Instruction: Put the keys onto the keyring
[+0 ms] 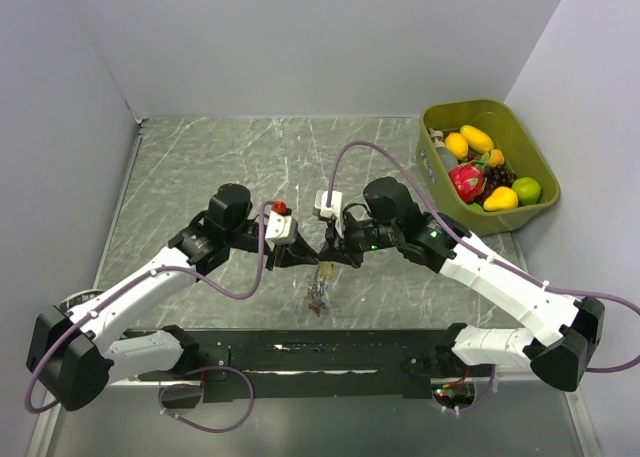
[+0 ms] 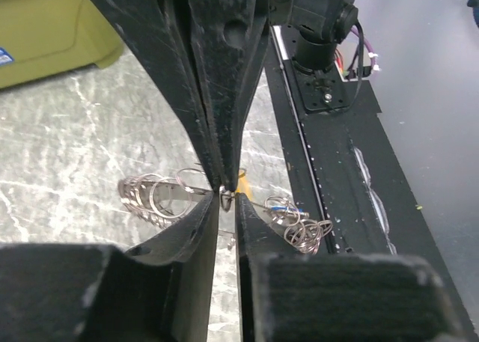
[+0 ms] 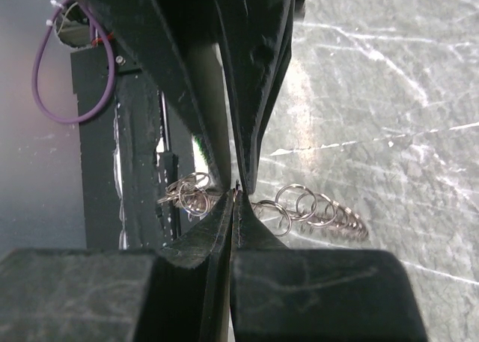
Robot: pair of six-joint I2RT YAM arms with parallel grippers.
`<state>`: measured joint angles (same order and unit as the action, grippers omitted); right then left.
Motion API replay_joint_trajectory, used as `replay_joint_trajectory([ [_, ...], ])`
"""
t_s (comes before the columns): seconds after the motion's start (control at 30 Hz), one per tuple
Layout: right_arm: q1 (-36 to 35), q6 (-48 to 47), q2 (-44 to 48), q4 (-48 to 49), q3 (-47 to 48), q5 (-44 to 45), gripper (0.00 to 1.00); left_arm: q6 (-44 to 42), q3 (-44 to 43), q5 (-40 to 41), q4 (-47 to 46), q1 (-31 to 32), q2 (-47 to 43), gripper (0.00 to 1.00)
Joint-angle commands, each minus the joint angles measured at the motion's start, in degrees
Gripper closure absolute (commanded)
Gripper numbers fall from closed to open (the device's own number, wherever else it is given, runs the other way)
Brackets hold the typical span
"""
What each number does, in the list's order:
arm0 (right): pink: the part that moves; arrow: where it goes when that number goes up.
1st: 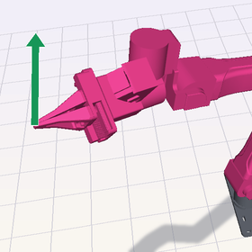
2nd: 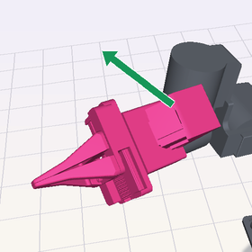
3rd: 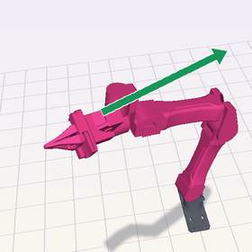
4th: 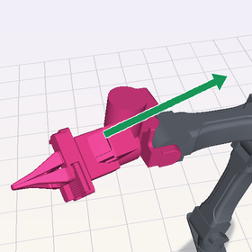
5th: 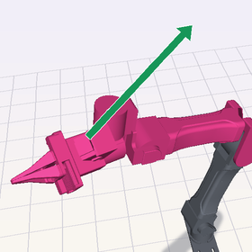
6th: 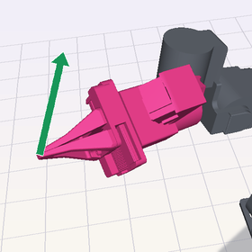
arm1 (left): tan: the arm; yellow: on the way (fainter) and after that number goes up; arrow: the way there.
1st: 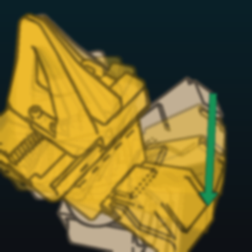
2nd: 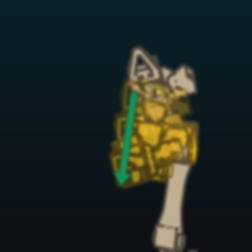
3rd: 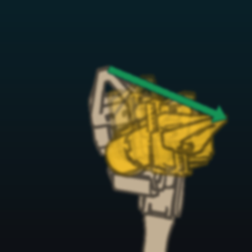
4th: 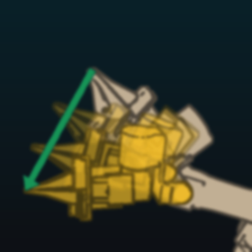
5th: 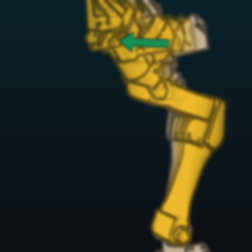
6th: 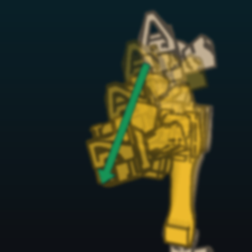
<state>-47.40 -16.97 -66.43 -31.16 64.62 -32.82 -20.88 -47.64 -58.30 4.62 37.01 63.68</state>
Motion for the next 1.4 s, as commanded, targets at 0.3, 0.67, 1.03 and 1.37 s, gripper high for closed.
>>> replay_joint_trajectory([
  [0.3, -1.03, 0.62, 1.92, 6.02, 2.35, -0.14, 1.0, -1.53, -2.46, -2.69, 0.3, 1.31, 0.83, 0.99],
  [0.67, -0.77, 5.28, 12.1, 15.77, -5.45, 5.65, 0.55, 7.87, 3.68, 2.05, -15.07, 1.31, -4.09, 0.99],
  [1.03, 0.99, 4.4, 18.97, 16.57, -9.6, -0.66, 0.47, 19.9, 11.33, 6.71, -38.59, -0.27, -11.11, 0.99],
  [1.37, 0.99, 8.09, 17.75, 19.9, -11.8, -0.49, 0.6, 32.48, 15.65, 4.52, -53.14, -4.67, -11.21, 0.99],
])
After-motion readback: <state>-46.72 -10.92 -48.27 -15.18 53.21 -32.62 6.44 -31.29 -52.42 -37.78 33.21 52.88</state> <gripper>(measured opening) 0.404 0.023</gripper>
